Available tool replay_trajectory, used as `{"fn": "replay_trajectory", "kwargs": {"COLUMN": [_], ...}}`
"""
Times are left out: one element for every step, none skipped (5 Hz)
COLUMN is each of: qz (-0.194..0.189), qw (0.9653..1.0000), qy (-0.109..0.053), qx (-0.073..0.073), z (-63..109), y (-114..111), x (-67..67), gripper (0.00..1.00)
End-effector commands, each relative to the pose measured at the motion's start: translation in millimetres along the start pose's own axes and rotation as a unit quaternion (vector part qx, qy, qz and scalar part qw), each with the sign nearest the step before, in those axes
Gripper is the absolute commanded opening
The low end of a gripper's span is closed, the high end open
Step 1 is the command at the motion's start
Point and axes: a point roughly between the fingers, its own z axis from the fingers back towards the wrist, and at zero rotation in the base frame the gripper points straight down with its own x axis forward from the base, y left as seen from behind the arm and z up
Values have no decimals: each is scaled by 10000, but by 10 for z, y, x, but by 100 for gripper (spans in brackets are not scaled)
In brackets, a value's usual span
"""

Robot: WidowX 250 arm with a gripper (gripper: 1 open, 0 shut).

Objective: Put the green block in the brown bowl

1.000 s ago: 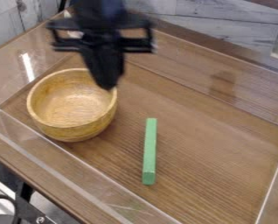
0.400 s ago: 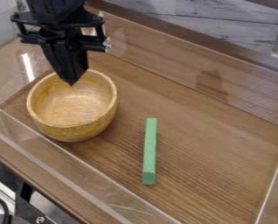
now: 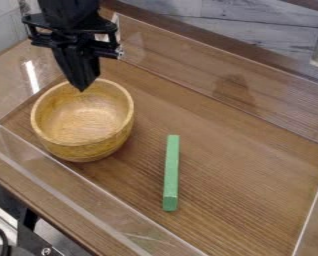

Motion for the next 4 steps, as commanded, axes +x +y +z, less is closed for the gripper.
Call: {"fn": "replay_trajectory", "kwargs": {"qz": [-77, -116, 37, 199], "qw": [9995, 9992, 9986, 9979], "qy": [-247, -279, -357, -390], "qx": [168, 267, 386, 478], "z": [-2, -164, -304, -404], "y": [22, 13, 64, 115], "x": [82, 73, 100, 149], "gripper": [0, 0, 0, 0]}}
